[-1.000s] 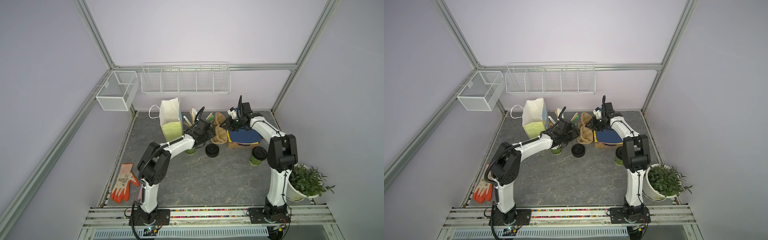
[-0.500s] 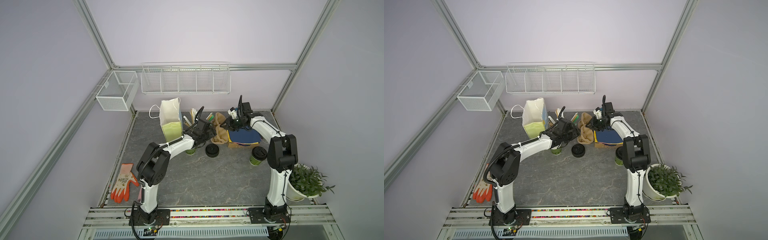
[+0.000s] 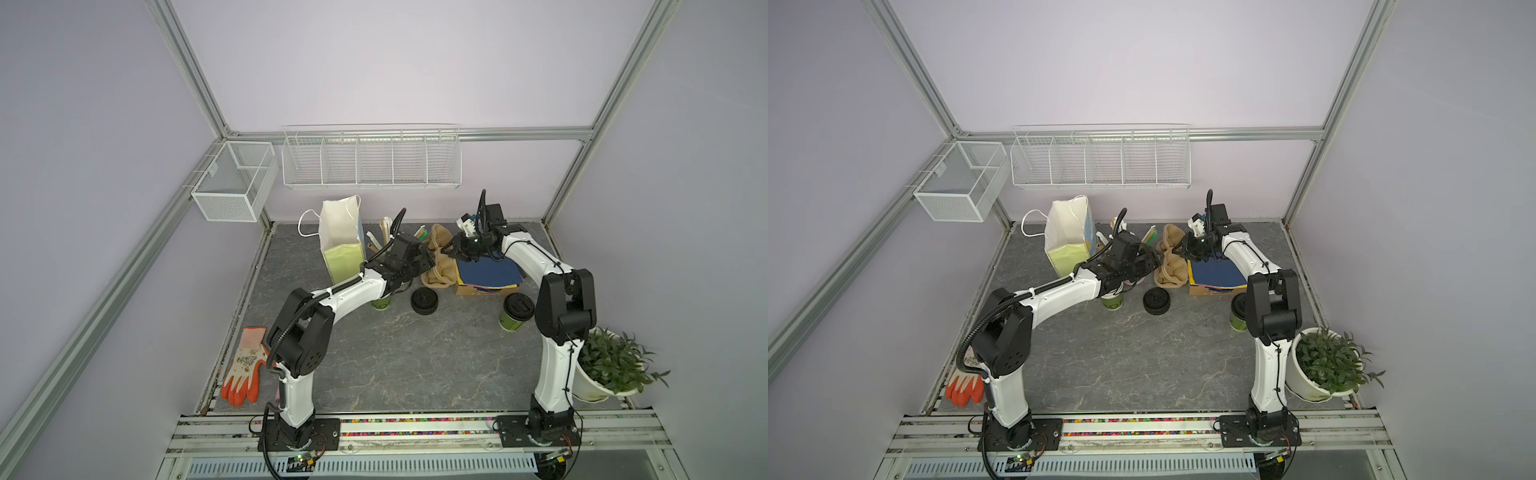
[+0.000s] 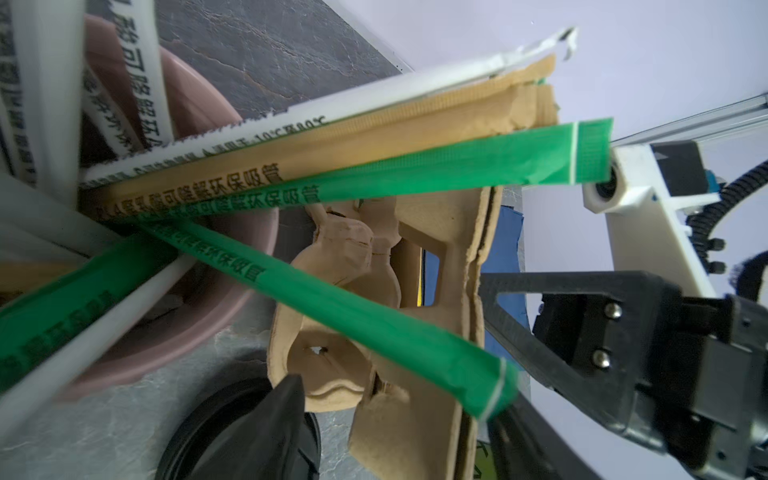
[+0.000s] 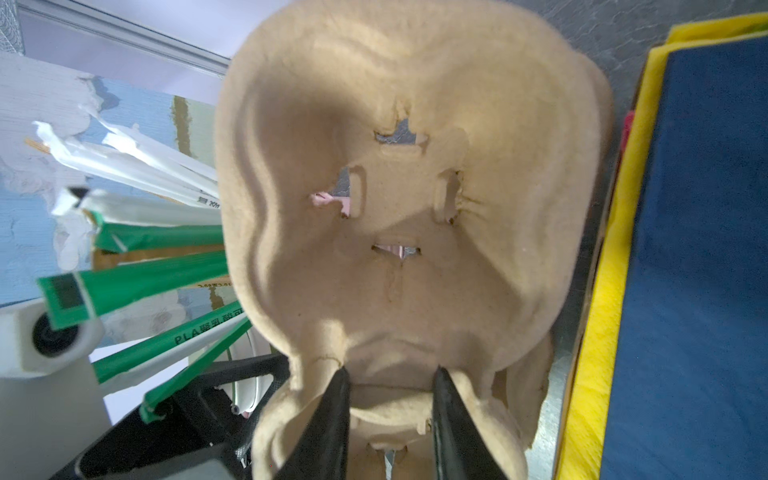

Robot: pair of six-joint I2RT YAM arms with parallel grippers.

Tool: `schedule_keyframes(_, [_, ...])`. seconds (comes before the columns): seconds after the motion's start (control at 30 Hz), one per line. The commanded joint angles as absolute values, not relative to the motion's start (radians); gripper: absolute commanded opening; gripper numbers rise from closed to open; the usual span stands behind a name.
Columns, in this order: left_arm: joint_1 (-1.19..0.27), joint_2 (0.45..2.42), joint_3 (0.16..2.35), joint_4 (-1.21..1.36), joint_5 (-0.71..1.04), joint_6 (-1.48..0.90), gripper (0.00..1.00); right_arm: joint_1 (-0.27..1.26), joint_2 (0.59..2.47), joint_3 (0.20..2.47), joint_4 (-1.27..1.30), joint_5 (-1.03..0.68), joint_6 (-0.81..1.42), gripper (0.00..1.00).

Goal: Pack the takeout coffee

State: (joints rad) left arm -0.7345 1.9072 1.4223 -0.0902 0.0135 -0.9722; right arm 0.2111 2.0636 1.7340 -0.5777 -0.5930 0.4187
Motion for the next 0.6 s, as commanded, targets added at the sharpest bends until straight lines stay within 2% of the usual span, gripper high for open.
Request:
schedule_keyframes(0.0, [-0.745, 1.904, 1.408, -0.068, 0.025, -0.974, 0.69, 0.212, 2.068, 1.743, -0.560, -0.624, 0.413, 0.30])
schedule_keyframes(0.57, [-0.742, 1.895, 1.363, -0.063, -0.018, -0.985, 0.67, 0.211, 2.059, 1.735, -0.561, -0.629, 0.413, 0.30])
